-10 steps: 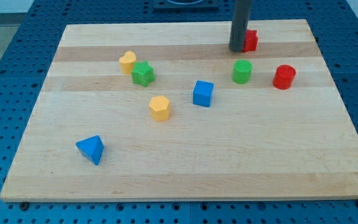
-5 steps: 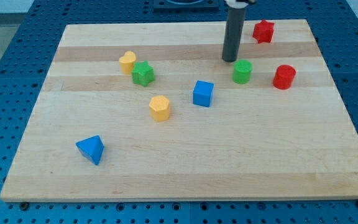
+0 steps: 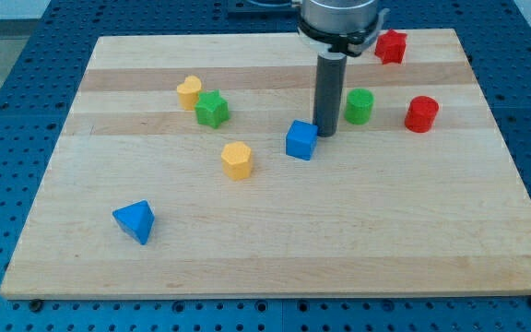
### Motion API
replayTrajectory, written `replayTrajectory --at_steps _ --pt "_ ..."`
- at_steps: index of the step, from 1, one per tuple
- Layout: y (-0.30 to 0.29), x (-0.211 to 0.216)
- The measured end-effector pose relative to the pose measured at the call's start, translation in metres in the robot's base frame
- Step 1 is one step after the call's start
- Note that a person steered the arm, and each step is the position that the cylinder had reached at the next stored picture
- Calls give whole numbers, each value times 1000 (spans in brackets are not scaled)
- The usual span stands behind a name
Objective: Push red star and green circle towards top right of the board
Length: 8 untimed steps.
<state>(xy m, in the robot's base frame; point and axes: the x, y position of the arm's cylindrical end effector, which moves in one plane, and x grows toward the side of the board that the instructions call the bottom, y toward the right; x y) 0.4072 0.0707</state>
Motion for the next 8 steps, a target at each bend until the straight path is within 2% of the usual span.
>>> replayTrajectory --at_steps 3,5,8 --pt "30 -47" --pt "59 -44" --pt "94 -71"
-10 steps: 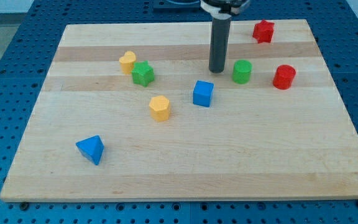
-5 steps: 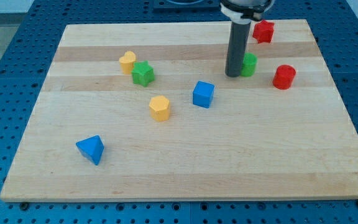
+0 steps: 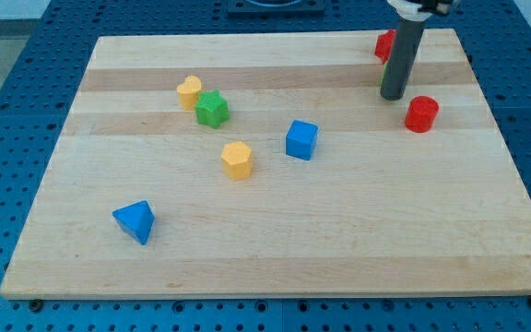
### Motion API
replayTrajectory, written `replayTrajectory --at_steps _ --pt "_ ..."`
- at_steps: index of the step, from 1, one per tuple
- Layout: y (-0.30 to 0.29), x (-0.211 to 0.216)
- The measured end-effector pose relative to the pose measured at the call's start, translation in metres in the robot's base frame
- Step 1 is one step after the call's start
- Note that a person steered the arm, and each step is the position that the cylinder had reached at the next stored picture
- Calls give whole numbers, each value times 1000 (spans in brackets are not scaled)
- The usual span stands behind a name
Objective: Push red star and green circle towards top right of the board
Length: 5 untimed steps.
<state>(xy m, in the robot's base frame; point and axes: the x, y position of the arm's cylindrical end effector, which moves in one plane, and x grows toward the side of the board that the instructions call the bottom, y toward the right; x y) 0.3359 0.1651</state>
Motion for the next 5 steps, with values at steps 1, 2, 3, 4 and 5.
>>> replayTrajectory --at_steps 1,2,3,4,5 --pt "0 -3" --pt "0 -16" --pt "0 -18" --pt "-9 16" --pt "-51 37"
